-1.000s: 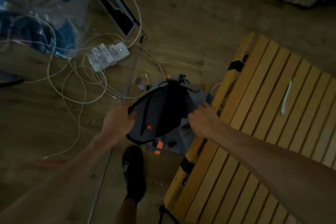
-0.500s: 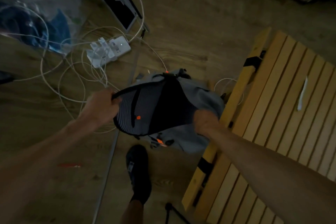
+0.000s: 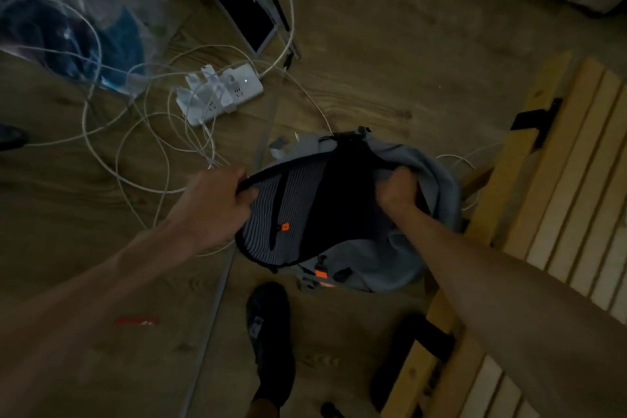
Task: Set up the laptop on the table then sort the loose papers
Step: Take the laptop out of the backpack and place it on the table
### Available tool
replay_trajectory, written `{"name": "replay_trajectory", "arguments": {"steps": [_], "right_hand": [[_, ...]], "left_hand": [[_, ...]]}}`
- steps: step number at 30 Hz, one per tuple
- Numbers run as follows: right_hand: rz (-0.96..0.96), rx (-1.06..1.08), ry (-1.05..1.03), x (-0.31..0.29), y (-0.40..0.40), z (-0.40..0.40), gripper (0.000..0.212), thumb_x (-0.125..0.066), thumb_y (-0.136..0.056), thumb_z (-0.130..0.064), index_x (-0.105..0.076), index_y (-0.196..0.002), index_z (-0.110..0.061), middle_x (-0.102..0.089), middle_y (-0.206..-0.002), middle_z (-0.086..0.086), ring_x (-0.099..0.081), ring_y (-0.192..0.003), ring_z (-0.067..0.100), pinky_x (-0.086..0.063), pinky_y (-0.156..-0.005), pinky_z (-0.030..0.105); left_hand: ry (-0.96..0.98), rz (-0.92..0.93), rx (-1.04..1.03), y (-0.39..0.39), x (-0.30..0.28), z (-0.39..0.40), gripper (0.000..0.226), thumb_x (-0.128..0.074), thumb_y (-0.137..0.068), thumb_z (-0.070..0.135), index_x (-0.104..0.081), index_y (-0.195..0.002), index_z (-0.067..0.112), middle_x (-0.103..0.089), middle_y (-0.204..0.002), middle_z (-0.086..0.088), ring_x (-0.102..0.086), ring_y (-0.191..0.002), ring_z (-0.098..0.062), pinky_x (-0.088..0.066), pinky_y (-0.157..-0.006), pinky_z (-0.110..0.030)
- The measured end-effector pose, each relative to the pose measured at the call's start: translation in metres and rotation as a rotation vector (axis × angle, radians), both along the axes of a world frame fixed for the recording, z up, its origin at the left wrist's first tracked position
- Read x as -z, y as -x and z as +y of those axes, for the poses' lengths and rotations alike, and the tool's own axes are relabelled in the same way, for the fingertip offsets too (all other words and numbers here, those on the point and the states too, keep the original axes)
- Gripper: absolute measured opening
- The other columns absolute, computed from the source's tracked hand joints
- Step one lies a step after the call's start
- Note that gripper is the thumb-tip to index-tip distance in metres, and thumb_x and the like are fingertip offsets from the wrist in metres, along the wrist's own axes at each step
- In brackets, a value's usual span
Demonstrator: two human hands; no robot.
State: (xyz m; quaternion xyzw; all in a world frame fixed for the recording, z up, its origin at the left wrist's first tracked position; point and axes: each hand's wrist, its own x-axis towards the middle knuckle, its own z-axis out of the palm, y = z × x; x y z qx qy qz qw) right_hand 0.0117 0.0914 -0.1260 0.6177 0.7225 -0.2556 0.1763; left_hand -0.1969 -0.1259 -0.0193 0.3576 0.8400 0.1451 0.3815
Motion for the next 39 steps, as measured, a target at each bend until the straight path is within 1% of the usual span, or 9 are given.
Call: {"name": "replay_trajectory", "arguments": {"steps": [5, 8, 16, 19, 22, 25, 30, 33, 39], "right_hand": [[-0.059, -0.37, 0.293, 0.018, -0.011, 0.014, 0.035, -0.047, -0.1, -0.008, -0.051, -0.134, -0.001, -0.057, -0.131, 0.021, -0.055, -0.121, 0.041, -0.046, -0.102, 0.049], [-0.17, -0.452, 0.387, 0.08, -0.022, 0.057, 0.048, -0.051, -0.095, -0.033, -0.047, -0.141, -0.02, -0.053, -0.141, 0.01, -0.05, -0.13, 0.033, -0.039, -0.111, 0.048], [-0.464, -0.613, 0.497, 0.025, 0.013, 0.064, 0.046, -0.042, -0.106, -0.025, -0.032, -0.151, -0.019, -0.039, -0.149, 0.005, -0.041, -0.133, 0.032, -0.034, -0.108, 0.037], [-0.425, -0.523, 0.526, 0.021, 0.013, 0.071, 0.053, -0.04, -0.107, -0.025, -0.022, -0.156, -0.015, -0.029, -0.159, 0.011, -0.035, -0.14, 0.032, -0.03, -0.112, 0.039], [-0.234, -0.416, 0.553, 0.0, 0.017, 0.071, 0.045, -0.053, -0.103, -0.022, -0.044, -0.146, -0.013, -0.043, -0.143, -0.001, -0.039, -0.136, 0.027, -0.031, -0.111, 0.035], [0.117, 0.075, 0.63, -0.022, 0.009, 0.048, 0.032, -0.069, -0.092, -0.014, -0.061, -0.124, -0.012, -0.062, -0.114, 0.001, -0.059, -0.113, 0.029, -0.053, -0.091, 0.039], [0.256, 0.55, 0.761, -0.017, 0.002, -0.044, 0.025, -0.055, -0.101, -0.019, -0.058, -0.125, -0.012, -0.064, -0.116, 0.006, -0.059, -0.101, 0.022, -0.051, -0.083, 0.033], [0.242, 0.494, 0.692, -0.004, 0.005, -0.091, 0.032, -0.056, -0.099, -0.017, -0.059, -0.129, -0.004, -0.064, -0.125, 0.007, -0.061, -0.11, 0.025, -0.049, -0.099, 0.035], [0.3, 0.224, 0.338, -0.022, 0.023, -0.105, 0.014, -0.049, -0.096, -0.002, -0.06, -0.1, -0.01, -0.053, -0.098, 0.001, -0.05, -0.09, 0.016, -0.049, -0.091, 0.028]], "left_hand": [[-0.013, 0.001, -0.003, 0.007, 0.006, -0.008, 0.025, -0.056, -0.096, 0.029, -0.05, -0.075, 0.017, -0.058, -0.07, -0.003, -0.056, -0.063, -0.014, -0.046, -0.056, -0.033], [-0.019, 0.009, 0.021, 0.003, 0.013, -0.009, 0.026, -0.057, -0.095, 0.029, -0.047, -0.073, 0.021, -0.057, -0.069, 0.001, -0.055, -0.063, -0.01, -0.043, -0.055, -0.029], [-0.062, -0.047, -0.102, -0.02, 0.017, -0.002, 0.029, -0.059, -0.094, 0.028, -0.045, -0.069, 0.022, -0.055, -0.065, 0.002, -0.055, -0.059, -0.009, -0.037, -0.049, -0.023], [-0.077, -0.084, -0.113, -0.031, 0.017, -0.006, 0.029, -0.058, -0.094, 0.031, -0.047, -0.072, 0.017, -0.057, -0.065, -0.003, -0.057, -0.06, -0.015, -0.043, -0.053, -0.032], [-0.084, -0.184, -0.158, -0.035, 0.014, -0.001, 0.027, -0.056, -0.096, 0.034, -0.05, -0.077, 0.015, -0.064, -0.07, -0.006, -0.063, -0.064, -0.019, -0.051, -0.059, -0.041], [-0.109, -0.226, -0.245, -0.033, 0.01, 0.004, 0.022, -0.056, -0.096, 0.034, -0.053, -0.079, 0.02, -0.068, -0.075, -0.001, -0.066, -0.066, -0.015, -0.057, -0.061, -0.042], [-0.085, -0.244, -0.405, -0.026, 0.012, 0.0, 0.014, -0.059, -0.095, 0.033, -0.059, -0.085, 0.023, -0.069, -0.087, 0.004, -0.069, -0.08, -0.016, -0.058, -0.069, -0.043], [-0.124, -0.307, -0.448, -0.028, 0.018, -0.004, 0.011, -0.06, -0.094, 0.035, -0.064, -0.092, 0.025, -0.071, -0.09, 0.006, -0.07, -0.083, -0.015, -0.059, -0.074, -0.048], [-0.156, -0.297, -0.363, -0.033, 0.021, 0.003, 0.014, -0.057, -0.096, 0.033, -0.063, -0.095, 0.021, -0.07, -0.092, 0.005, -0.069, -0.085, -0.01, -0.059, -0.072, -0.038]]}}
